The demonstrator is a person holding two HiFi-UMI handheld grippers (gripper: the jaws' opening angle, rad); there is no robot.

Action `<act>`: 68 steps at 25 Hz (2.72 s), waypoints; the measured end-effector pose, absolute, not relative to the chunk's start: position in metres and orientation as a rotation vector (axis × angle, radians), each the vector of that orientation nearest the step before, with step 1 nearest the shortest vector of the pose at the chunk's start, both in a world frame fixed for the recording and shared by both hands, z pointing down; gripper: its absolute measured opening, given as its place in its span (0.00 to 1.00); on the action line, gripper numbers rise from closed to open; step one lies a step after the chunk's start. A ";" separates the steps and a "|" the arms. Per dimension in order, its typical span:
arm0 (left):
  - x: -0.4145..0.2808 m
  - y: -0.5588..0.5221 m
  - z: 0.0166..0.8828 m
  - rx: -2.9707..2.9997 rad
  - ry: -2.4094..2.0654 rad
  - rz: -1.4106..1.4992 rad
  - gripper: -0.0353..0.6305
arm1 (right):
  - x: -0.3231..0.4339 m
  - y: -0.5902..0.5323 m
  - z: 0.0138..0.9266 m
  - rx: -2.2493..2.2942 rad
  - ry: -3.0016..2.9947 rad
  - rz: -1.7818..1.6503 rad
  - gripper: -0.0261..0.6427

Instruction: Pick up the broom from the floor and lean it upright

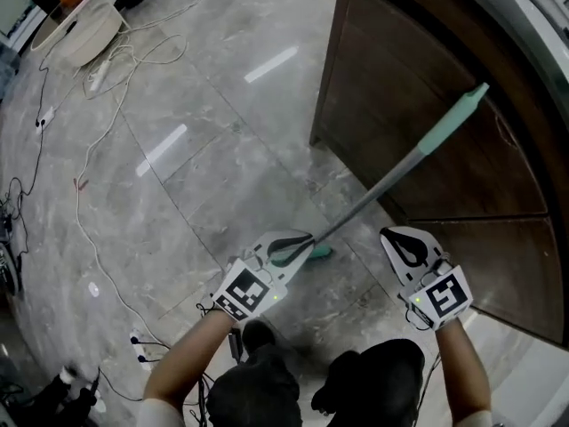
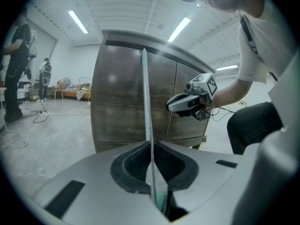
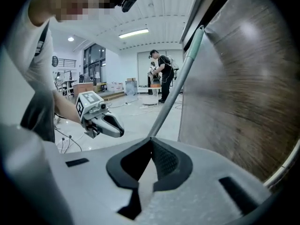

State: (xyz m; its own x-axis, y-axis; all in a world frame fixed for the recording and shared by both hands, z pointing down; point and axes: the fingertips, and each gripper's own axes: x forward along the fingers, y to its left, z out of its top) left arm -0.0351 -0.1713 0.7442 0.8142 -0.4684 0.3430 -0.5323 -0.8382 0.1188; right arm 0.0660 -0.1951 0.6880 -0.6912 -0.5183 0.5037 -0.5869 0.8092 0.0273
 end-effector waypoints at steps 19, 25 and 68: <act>-0.055 -0.087 0.443 2.511 -0.905 0.496 0.06 | 0.082 -0.135 0.416 0.954 -2.400 0.460 0.04; -0.048 -0.032 0.314 2.492 -0.942 0.547 0.06 | 0.086 -0.070 0.284 0.944 -2.421 0.565 0.04; -0.196 0.246 -0.060 2.525 -1.073 0.371 0.07 | -0.005 0.217 -0.093 1.237 -2.508 0.313 0.04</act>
State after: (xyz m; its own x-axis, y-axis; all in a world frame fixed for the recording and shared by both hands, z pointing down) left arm -0.1957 0.2463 -0.0598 0.6753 -0.6337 0.3772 -0.7314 -0.6413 0.2320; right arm -0.0049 0.2169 -0.0934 -0.5703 -0.7272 0.3820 -0.7988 0.5994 -0.0514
